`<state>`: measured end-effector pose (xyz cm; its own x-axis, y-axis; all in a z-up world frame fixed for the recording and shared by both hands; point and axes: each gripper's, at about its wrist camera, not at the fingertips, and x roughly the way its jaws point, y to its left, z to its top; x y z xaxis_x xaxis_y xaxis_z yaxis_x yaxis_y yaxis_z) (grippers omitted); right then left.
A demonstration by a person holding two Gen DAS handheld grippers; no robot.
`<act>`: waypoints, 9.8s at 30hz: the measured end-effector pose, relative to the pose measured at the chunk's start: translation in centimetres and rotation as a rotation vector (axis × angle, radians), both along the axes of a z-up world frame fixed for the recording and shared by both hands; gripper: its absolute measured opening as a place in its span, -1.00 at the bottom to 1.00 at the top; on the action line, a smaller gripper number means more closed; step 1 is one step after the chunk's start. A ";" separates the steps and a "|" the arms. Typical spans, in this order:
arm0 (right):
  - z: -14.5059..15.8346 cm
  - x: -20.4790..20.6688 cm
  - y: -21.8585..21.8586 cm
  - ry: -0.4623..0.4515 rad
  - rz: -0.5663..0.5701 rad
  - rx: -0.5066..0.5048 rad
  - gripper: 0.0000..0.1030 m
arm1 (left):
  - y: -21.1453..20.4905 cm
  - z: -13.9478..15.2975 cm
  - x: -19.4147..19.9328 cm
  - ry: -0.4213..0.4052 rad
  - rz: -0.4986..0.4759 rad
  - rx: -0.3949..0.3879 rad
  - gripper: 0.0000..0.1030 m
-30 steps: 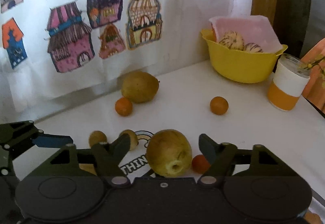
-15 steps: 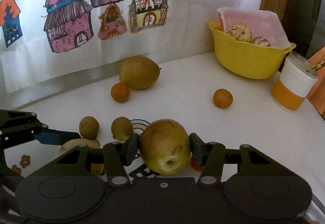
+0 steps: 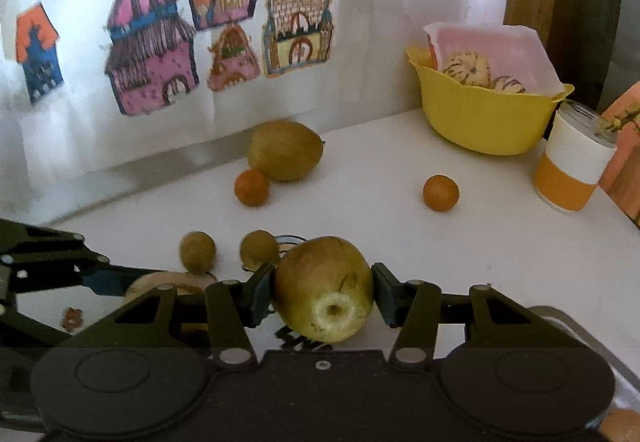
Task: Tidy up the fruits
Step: 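Grasp the beige striped fruit with the left tool while the right tool grasps the green pear, then carry the striped fruit with the left tool while the right tool carries the pear to the tray, then open the left tool on the tray while the right tool releases the pear there, then withdraw both tools from the tray toward the small brown fruits, then grasp a small brown kiwi with the left tool while the right tool grasps another kiwi, then carry the kiwi with the left tool while the right tool carries its kiwi to the tray, then open the left tool on the tray while the right tool releases its kiwi there, then withdraw both tools from the tray toward the remaining small fruits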
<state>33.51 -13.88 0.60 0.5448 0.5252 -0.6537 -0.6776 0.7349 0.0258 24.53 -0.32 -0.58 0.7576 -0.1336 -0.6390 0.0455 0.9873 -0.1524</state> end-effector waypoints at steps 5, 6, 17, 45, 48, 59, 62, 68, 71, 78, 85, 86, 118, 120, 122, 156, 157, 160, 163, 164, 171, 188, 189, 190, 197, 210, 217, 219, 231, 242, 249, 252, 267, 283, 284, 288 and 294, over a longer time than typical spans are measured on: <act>2.0 -1.6 -2.5 -0.027 -0.022 0.049 0.04 | -1.0 1.1 -0.8 -0.017 -0.014 -0.005 0.01; 2.4 -2.0 -3.3 -0.029 -0.029 0.059 0.04 | -1.4 1.3 -1.1 -0.021 -0.020 -0.007 0.01; 4.8 -6.4 -11.7 -0.071 -0.154 0.061 0.04 | -7.6 2.8 -2.2 -0.049 -0.148 -0.070 0.00; -0.9 -5.5 -20.4 -0.027 -0.336 0.079 0.04 | -14.5 -0.7 0.4 0.018 -0.207 -0.037 0.01; -1.0 -5.7 -20.2 -0.041 -0.333 0.072 0.04 | -14.5 -1.1 0.5 0.027 -0.205 -0.037 0.01; -1.3 -5.8 -20.2 -0.039 -0.351 0.076 0.06 | -14.3 -1.1 0.3 0.034 -0.196 -0.053 0.16; -1.2 -6.2 -20.2 -0.054 -0.361 0.085 0.06 | -13.9 -0.7 -0.1 0.043 -0.190 -0.079 0.29; 0.5 -7.5 -20.2 -0.095 -0.385 0.102 0.35 | -12.7 0.7 -2.0 0.009 -0.168 -0.109 0.57; 1.8 -8.8 -20.1 -0.138 -0.398 0.103 0.54 | -11.6 1.8 -3.3 -0.029 -0.143 -0.117 0.72; 5.2 -13.2 -19.8 -0.246 -0.442 0.111 0.92 | -8.4 4.6 -6.5 -0.119 -0.057 -0.136 0.99; 6.8 -18.5 -18.6 -0.306 -0.457 0.100 0.99 | -5.2 6.0 -10.1 -0.167 0.002 -0.138 0.99; 6.9 -19.2 -18.4 -0.297 -0.461 0.101 0.99 | -4.8 6.1 -10.6 -0.170 0.007 -0.135 0.99; 4.3 -24.8 -4.7 0.058 -0.269 0.091 0.99 | 6.2 3.3 -16.9 -0.036 0.088 -0.058 0.99; 4.3 -23.8 -4.3 0.080 -0.260 0.116 0.99 | 6.5 3.6 -16.3 -0.039 0.091 -0.054 0.99; 4.4 -22.7 -3.9 0.072 -0.260 0.127 0.99 | 6.6 3.8 -15.6 -0.042 0.104 -0.040 0.99; 0.9 -1.5 1.9 -0.114 0.098 -0.125 0.69 | 6.0 0.3 2.3 0.025 0.165 -0.012 0.85; 0.8 -1.1 1.8 -0.103 0.090 -0.119 0.68 | 6.1 0.2 2.4 0.021 0.168 -0.020 0.84; 0.6 -0.1 1.2 -0.068 0.066 -0.098 0.58 | 6.1 -0.1 2.5 0.015 0.154 -0.016 0.78; 0.5 0.6 0.6 -0.036 0.059 -0.087 0.44 | 5.9 -0.3 2.5 0.003 0.131 0.010 0.73; 0.5 0.9 0.4 -0.022 0.054 -0.078 0.38 | 5.7 -0.4 2.5 -0.003 0.116 0.019 0.72; 0.1 2.7 0.8 0.143 0.044 0.041 0.20 | 3.8 -0.6 2.9 -0.013 0.022 0.076 0.44; -2.0 4.0 3.4 0.252 0.033 0.090 -0.29 | 3.1 -1.1 3.3 -0.006 -0.010 0.071 -0.40; -2.1 4.1 3.4 0.259 0.032 0.095 -0.33 | 3.2 -1.1 3.2 -0.005 -0.008 0.070 -0.40; -2.1 4.1 3.4 0.264 0.030 0.100 -0.44 | 3.2 -1.0 3.1 -0.003 -0.005 0.068 -0.40; -1.4 3.1 2.5 0.266 -0.008 0.134 -0.47 | 3.2 -0.4 2.3 0.011 0.018 0.050 -0.40; 3.8 -6.4 -7.2 0.156 -0.143 0.264 -0.47 | -1.0 2.3 -2.5 -0.061 -0.057 -0.015 -0.40; 5.2 -12.2 -13.4 0.079 -0.247 0.267 -0.47 | -5.8 3.4 -5.0 -0.080 -0.156 -0.040 -0.40; 5.2 -13.3 -15.0 0.048 -0.278 0.244 -0.47 | -7.2 3.4 -5.3 -0.077 -0.179 -0.055 -0.40; 1.1 -14.3 -20.4 0.032 -0.383 0.188 -0.47 | -12.6 0.9 -5.7 -0.014 -0.245 -0.077 -0.40; -1.5 -13.4 -20.9 0.076 -0.414 0.210 -0.47 | -13.3 -0.8 -5.0 0.030 -0.221 -0.051 -0.40; -1.7 -13.4 -20.7 0.051 -0.429 0.207 -0.47 | -13.3 -0.9 -4.8 0.028 -0.214 -0.050 -0.40; -1.7 -13.2 -20.5 0.040 -0.438 0.201 -0.47 | -13.3 -1.0 -4.7 0.027 -0.208 -0.049 -0.40; -1.4 -13.6 -20.2 0.003 -0.452 0.186 -0.25 | -12.5 -0.6 -5.2 0.041 -0.193 -0.095 -0.26; 2.2 -19.7 -21.2 -0.105 -0.523 0.180 0.90 | -9.2 3.0 -10.2 -0.081 -0.115 -0.130 0.94; 2.4 -20.3 -21.1 -0.109 -0.524 0.178 0.96 | -9.0 3.2 -10.5 -0.091 -0.106 -0.129 0.99; 3.1 -22.3 -20.6 -0.114 -0.520 0.168 0.99 | -7.9 3.7 -11.9 -0.110 -0.086 -0.114 0.99; 3.6 -25.2 -19.1 -0.087 -0.496 0.106 0.99 | -6.1 4.0 -14.3 -0.116 -0.077 -0.069 0.99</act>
